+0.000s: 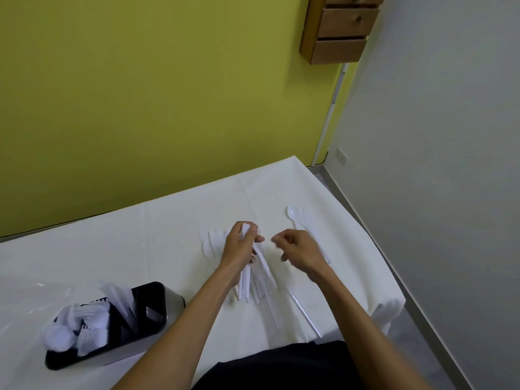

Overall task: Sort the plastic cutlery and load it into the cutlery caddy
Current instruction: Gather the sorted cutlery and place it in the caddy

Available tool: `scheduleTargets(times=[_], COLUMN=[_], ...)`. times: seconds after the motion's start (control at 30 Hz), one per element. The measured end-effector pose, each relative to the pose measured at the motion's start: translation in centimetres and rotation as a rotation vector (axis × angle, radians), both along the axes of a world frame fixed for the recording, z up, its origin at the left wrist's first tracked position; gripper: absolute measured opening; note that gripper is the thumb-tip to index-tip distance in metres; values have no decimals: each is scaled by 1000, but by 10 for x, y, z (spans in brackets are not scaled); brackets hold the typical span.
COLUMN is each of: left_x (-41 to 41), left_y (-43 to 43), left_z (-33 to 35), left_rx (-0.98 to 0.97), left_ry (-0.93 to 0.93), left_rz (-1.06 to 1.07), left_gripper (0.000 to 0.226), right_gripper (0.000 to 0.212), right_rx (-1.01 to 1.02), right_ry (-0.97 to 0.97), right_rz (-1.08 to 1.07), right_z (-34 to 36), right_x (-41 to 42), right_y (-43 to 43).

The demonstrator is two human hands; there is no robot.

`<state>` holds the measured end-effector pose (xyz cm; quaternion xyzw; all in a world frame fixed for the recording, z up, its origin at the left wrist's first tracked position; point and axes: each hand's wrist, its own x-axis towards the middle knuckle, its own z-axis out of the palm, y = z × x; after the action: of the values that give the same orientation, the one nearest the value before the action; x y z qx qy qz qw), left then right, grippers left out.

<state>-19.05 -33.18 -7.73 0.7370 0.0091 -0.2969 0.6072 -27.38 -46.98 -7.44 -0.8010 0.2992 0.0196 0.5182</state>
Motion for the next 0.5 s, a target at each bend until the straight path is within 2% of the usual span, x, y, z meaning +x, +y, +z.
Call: scheduleTargets(times=[0.1,0.17,0.27,0.33,0.43,0.5], left_x=[4,5,6,8,13,18], left_y=[5,9,11,12,13,13], left_z=[-5,-6,-5,-6,-5,-1], left_rx=[13,-10,-83,-89,-36,-29], left_ry=[-4,2,47,49,10,17], left_rz=[64,72,99,112,119,136], left_gripper=[13,17,21,20,10,14], right_gripper=[25,30,23,10,20,17], right_rx=[-298,-398,-516,-509,-374,-278], right_ry=[146,278,346,368,321,184], right_rz=[-143,-129,-50,-32,-34,-37], right_z=[-21,-31,-37,-33,-21,-6], right_x=[8,10,14,14,11,6], right_y=[-23,-29,-30,-28,-22,-10])
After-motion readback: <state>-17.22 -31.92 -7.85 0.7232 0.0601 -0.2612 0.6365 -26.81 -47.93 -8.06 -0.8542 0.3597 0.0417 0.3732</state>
